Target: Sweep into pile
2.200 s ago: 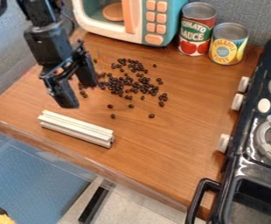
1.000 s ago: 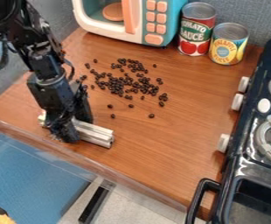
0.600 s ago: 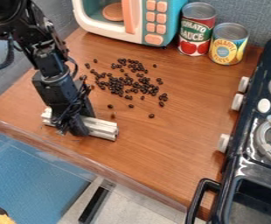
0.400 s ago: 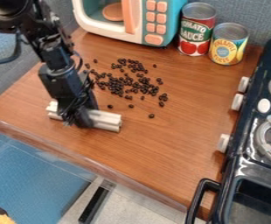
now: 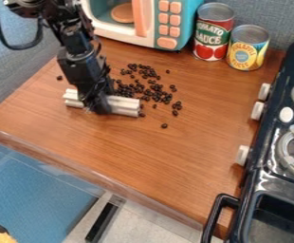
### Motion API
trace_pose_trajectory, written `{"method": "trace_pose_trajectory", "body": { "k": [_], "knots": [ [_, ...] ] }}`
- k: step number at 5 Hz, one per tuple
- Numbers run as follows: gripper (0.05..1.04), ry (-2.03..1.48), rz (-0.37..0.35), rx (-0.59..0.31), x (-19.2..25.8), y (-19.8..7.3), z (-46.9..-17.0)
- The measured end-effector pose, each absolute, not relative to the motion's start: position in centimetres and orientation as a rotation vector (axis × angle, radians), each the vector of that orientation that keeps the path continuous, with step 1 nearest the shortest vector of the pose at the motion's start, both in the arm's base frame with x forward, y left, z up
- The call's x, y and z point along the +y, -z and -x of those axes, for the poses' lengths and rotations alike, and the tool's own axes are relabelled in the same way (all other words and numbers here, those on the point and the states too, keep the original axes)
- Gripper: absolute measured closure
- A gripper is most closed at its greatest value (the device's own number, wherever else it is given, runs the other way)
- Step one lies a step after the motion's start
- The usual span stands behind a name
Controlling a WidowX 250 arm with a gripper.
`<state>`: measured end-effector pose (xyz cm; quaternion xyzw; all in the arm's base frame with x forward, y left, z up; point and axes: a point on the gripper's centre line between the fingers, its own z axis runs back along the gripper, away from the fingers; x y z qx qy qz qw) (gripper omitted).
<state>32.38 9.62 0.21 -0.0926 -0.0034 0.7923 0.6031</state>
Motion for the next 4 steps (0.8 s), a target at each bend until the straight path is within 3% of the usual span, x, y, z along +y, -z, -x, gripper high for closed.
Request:
{"method": "trace_pose_trajectory", "body": {
  "k": [4],
  "knots": [
    [0.698,-1.888,0.244,-0.078,10.8,0.0,-40.5]
  ]
}}
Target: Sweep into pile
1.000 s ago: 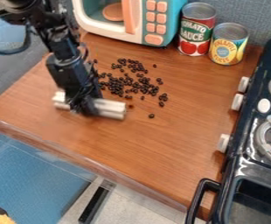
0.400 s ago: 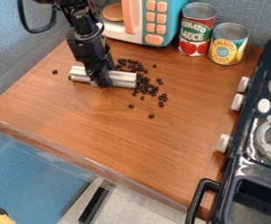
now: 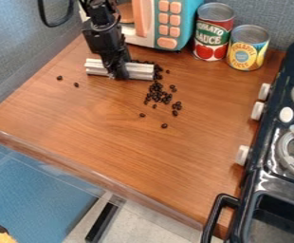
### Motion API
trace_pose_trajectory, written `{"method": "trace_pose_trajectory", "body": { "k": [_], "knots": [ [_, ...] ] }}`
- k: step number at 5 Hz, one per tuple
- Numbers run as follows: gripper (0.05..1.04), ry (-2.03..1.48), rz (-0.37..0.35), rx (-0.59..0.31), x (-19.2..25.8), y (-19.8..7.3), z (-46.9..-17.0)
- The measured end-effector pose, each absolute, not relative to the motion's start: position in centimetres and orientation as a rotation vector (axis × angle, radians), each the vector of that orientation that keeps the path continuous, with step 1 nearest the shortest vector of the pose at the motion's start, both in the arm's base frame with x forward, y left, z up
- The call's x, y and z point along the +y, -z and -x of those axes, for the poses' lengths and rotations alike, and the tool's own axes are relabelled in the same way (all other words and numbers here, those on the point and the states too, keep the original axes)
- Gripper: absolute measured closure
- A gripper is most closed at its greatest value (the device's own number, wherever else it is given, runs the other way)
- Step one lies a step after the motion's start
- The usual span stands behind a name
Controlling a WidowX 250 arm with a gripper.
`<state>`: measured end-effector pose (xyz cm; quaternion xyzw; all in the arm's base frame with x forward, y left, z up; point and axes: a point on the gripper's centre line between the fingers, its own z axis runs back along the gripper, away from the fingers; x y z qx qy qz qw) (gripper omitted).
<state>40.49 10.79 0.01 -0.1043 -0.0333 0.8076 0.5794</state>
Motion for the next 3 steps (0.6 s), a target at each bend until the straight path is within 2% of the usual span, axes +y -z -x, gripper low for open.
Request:
{"method": "trace_pose_trajectory", "body": {
  "k": [2,3],
  "knots": [
    [0.698,-1.920,0.275,-0.037,10.6,-0.1,-41.1],
    [0.698,-1.909,0.300,0.011,10.2,-0.5,-39.7]
  ]
}}
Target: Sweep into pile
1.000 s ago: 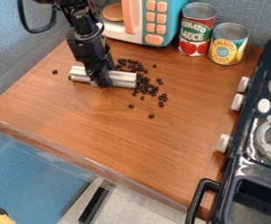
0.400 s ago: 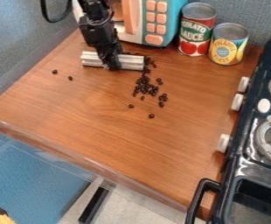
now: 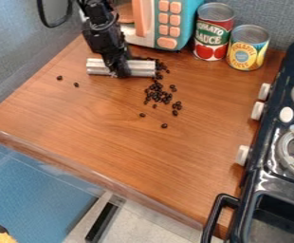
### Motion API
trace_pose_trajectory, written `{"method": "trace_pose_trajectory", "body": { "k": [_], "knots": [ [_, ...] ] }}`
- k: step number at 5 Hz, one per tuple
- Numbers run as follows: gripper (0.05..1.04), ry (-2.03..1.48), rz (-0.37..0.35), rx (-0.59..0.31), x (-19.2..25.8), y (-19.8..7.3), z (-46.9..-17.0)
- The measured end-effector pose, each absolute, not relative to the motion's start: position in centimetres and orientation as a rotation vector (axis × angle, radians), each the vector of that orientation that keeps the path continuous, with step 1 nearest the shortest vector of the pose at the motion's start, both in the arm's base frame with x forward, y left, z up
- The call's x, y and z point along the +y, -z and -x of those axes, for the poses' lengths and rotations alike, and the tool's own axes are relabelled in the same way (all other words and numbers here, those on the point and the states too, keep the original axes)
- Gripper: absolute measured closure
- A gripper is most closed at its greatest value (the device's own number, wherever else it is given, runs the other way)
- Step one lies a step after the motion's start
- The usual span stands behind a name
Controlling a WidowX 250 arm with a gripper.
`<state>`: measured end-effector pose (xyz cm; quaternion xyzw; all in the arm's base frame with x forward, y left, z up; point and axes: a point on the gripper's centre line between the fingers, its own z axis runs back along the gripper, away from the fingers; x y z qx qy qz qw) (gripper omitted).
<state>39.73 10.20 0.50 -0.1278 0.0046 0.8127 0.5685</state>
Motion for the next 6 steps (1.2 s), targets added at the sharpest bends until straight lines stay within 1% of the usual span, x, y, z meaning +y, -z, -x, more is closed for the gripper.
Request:
{"method": "trace_pose_trajectory", "body": {
  "k": [1,2,3,4,5,6],
  "knots": [
    [0.699,-1.904,0.324,0.105,10.5,-1.0,-37.1],
    [0.699,-1.918,0.361,0.146,11.1,-1.5,-35.5],
    [0.699,-1.896,0.402,0.149,11.1,-2.5,-33.8],
    [0.699,-1.843,0.457,0.142,10.2,-4.3,-31.1],
    [0.699,-1.797,0.459,0.160,8.7,-5.3,-28.5],
    [0.699,-1.792,0.408,0.144,7.1,-4.6,-26.2]
  ]
}}
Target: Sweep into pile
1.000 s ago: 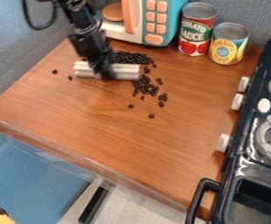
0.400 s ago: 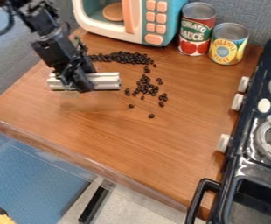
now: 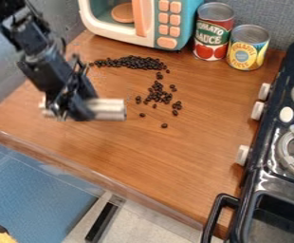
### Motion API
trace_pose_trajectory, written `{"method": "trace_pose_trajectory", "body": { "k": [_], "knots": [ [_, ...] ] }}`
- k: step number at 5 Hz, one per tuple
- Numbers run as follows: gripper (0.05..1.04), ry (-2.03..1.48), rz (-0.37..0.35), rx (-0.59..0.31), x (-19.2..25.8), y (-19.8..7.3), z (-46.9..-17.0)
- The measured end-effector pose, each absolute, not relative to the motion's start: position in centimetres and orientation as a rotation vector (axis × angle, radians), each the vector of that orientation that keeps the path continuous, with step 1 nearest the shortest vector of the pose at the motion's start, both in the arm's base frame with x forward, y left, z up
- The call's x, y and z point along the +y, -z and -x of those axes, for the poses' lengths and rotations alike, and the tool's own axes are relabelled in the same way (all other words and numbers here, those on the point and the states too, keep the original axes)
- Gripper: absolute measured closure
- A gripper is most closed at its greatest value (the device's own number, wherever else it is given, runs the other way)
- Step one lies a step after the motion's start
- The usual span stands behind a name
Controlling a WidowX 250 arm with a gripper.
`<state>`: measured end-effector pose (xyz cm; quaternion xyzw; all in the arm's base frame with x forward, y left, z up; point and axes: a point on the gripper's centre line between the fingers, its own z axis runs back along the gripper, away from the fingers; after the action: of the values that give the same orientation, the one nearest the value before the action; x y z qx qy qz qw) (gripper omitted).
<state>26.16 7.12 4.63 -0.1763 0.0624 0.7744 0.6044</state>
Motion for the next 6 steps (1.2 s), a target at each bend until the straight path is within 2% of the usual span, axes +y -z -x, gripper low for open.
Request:
{"method": "trace_pose_trajectory", "body": {
  "k": [1,2,3,6],
  "knots": [
    [0.699,-1.831,0.303,0.117,3.7,-3.2,-25.0],
    [0.699,-1.942,0.279,0.102,1.7,-2.6,-25.4],
    [0.699,-2.011,0.255,0.180,-0.2,-1.9,-26.0],
    [0.699,-2.159,0.279,0.244,-1.0,-1.1,-30.8]
  ]
}}
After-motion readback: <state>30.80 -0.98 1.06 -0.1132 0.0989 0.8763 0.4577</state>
